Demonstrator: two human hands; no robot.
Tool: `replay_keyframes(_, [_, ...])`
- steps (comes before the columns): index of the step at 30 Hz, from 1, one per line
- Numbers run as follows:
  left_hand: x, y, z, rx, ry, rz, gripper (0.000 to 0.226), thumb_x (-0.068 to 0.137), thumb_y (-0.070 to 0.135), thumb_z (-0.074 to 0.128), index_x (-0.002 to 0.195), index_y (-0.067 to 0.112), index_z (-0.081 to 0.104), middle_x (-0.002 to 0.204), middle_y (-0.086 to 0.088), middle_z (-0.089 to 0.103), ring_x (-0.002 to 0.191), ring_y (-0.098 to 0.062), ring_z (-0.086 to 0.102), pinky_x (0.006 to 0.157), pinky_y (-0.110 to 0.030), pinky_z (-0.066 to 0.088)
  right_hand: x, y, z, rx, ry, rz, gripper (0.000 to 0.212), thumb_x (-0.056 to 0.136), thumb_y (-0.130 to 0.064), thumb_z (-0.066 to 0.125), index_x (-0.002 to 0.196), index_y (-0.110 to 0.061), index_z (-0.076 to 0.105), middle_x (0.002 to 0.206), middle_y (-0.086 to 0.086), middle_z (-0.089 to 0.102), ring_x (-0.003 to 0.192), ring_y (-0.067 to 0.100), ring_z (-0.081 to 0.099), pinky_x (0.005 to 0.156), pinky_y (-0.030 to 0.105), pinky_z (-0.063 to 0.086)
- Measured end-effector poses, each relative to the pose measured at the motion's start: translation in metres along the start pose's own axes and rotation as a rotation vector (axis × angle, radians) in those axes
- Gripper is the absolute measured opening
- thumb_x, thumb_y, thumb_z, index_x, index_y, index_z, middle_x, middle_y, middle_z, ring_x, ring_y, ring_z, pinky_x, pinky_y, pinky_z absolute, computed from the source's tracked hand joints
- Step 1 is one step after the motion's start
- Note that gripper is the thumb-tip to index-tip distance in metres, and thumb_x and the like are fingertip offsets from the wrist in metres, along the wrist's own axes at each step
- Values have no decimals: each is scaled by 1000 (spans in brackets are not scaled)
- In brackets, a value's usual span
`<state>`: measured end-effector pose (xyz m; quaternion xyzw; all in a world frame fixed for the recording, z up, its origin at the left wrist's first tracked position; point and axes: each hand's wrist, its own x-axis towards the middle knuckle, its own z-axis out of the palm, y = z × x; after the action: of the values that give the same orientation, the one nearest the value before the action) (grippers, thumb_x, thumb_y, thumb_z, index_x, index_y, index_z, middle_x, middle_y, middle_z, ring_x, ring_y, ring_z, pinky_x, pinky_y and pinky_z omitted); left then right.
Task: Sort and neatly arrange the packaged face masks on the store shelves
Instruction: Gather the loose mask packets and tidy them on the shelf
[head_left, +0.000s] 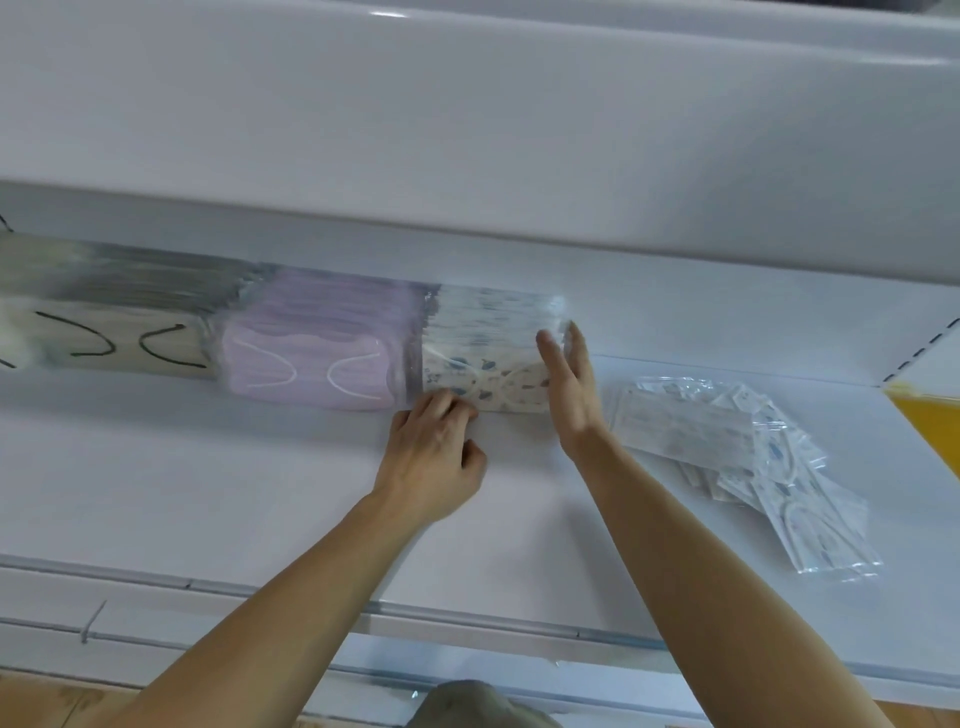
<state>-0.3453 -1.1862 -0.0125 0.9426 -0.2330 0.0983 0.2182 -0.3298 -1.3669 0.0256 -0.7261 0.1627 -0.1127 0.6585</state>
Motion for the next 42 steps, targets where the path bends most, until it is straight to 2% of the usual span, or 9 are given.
replay_keyframes(3, [-1, 0, 0, 2, 12, -15, 32, 74, 23, 58, 103, 13, 67, 109, 1, 58, 106, -23, 59, 84, -39, 46, 7, 1, 2, 103, 161, -14, 71, 102, -63, 39, 160, -22, 32, 164, -2, 35, 146, 8, 35, 120, 29, 26])
replay_keyframes(7, [-1, -1, 1, 11, 38, 0, 29, 74, 21, 60, 100, 12, 67, 109, 0, 58, 106, -23, 59, 80, -38, 46, 25, -3, 4, 165, 48, 91, 99, 81, -87, 31, 156, -23, 43, 160, -3, 43, 149, 13, 37, 126, 43, 26])
replay_keyframes(11, [-1, -5, 5, 8, 71, 36, 32, 73, 22, 57, 100, 11, 68, 110, -2, 60, 109, -26, 60, 80, -40, 48, 7, -14, -11, 122, 109, 0, 80, 94, -69, 33, 156, -19, 41, 160, 0, 43, 147, 12, 39, 125, 37, 26])
replay_keyframes(20, [-3, 15, 16, 38, -37, 275, 39, 90, 35, 50, 118, 15, 68, 126, 1, 61, 113, -28, 63, 90, -43, 50, -34, 14, -226, -770, 436, -239, 29, 88, -14, 68, 117, -18, 69, 125, 12, 62, 118, 32, 58, 101, 32, 40])
replay_keyframes(24, [4, 84, 38, 5, -355, 351, 76, 99, 58, 35, 163, 21, 19, 172, -2, 9, 157, -17, 13, 124, -48, 14, -41, 40, -269, -898, 326, 167, 55, 101, -54, 44, 144, -20, 51, 144, 19, 53, 136, 39, 45, 112, 50, 35])
replay_keyframes(27, [29, 142, 60, -78, -365, 269, 89, 96, 47, 47, 163, 28, -10, 172, -5, -11, 159, -22, -2, 126, -49, 8, -46, 55, -260, -991, 214, -4, 57, 103, -52, 32, 147, -20, 48, 151, 10, 49, 141, 32, 40, 115, 53, 29])
replay_keyframes(33, [80, 188, 57, -173, -264, 223, 49, 83, 21, 52, 130, 25, 66, 130, -6, 70, 121, -32, 63, 95, -41, 53, -49, 48, -271, -443, 367, -154, 49, 99, -44, 34, 130, -20, 63, 130, 3, 65, 123, 21, 56, 96, 28, 39])
replay_keyframes(37, [109, 198, 17, -199, -232, 268, 15, 83, 9, 51, 78, 23, 52, 82, -1, 60, 87, -37, 61, 70, -35, 46, -49, 51, -281, -106, 502, -129, 34, 92, -33, 42, 107, -17, 68, 103, -4, 69, 101, 17, 63, 82, 31, 47])
replay_keyframes(42, [129, 245, -3, -315, -391, 115, 16, 81, 23, 69, 89, 22, 55, 86, -1, 62, 77, -27, 56, 62, -34, 43, -47, 53, -286, 5, 517, -105, 25, 91, -31, 46, 98, -21, 68, 99, -2, 70, 100, 22, 65, 93, 46, 51])
